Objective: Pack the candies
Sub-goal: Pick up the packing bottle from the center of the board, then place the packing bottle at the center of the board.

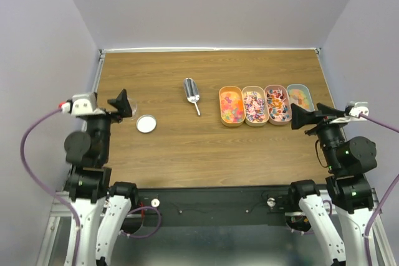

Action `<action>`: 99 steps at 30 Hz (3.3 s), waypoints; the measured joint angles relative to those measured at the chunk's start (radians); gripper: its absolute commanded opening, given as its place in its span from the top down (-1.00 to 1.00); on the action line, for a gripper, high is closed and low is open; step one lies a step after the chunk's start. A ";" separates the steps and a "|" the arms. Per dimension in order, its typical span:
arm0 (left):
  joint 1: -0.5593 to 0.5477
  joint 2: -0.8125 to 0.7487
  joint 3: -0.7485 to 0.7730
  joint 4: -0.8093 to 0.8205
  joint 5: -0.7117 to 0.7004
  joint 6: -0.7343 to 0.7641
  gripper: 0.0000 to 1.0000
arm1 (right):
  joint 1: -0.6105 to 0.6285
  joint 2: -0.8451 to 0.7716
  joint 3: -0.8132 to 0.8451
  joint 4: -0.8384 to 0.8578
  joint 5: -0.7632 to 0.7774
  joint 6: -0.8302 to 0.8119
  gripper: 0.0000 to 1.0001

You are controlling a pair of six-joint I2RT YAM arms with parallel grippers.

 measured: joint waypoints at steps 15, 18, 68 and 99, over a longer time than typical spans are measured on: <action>0.008 0.642 0.024 0.060 -0.034 -0.177 -0.93 | 0.089 0.028 -0.047 -0.011 -0.049 -0.006 -1.00; 0.041 0.719 0.028 0.058 -0.055 -0.204 -0.90 | 0.101 0.031 -0.047 -0.011 -0.049 -0.023 -1.00; 0.270 1.234 0.197 -0.065 0.060 -0.131 0.26 | 0.132 0.077 -0.079 -0.011 -0.032 -0.099 -1.00; -0.312 1.108 0.366 -0.233 -0.034 -0.171 1.00 | 0.132 0.140 -0.078 -0.011 -0.034 -0.114 -1.00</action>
